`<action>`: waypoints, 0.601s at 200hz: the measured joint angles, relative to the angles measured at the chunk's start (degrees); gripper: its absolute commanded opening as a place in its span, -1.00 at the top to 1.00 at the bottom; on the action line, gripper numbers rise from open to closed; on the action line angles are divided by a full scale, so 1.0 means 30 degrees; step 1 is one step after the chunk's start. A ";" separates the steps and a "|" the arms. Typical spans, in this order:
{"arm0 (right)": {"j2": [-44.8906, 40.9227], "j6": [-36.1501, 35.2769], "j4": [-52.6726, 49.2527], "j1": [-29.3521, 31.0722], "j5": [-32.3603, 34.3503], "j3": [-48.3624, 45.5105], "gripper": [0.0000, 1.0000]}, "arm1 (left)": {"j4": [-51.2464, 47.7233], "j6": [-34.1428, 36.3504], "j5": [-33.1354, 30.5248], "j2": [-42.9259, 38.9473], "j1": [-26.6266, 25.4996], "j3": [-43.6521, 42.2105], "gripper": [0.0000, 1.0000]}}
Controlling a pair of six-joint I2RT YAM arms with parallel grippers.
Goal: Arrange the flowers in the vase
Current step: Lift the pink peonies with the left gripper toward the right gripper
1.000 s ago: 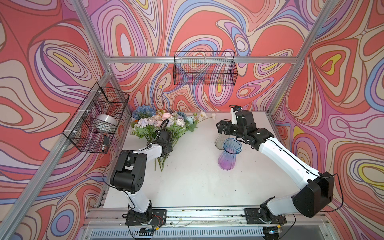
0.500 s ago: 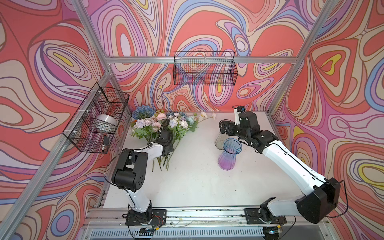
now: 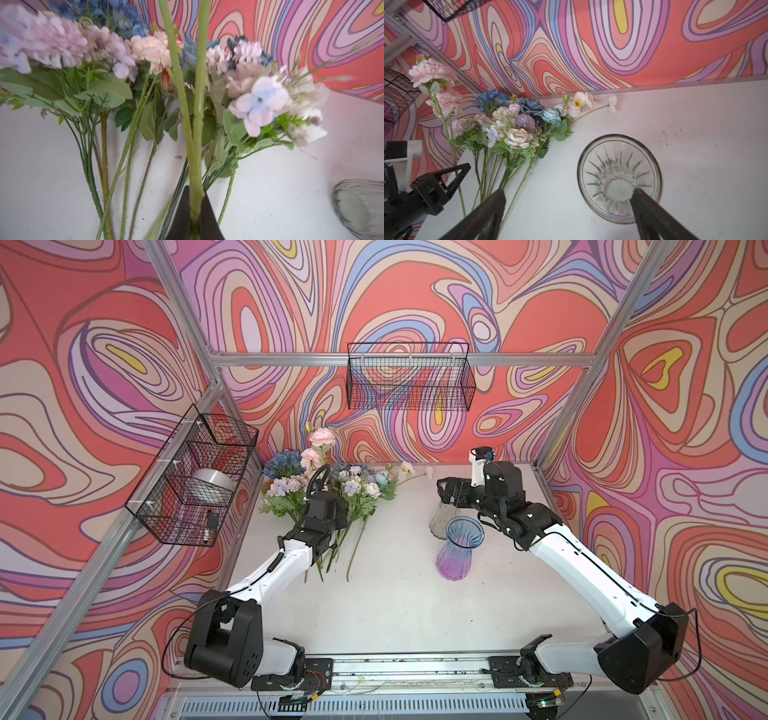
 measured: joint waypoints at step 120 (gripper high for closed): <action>0.1559 -0.0969 0.3490 0.1676 -0.8983 0.3060 -0.77 | 0.7577 0.1698 0.8459 -0.4255 -0.1632 -0.2127 1.00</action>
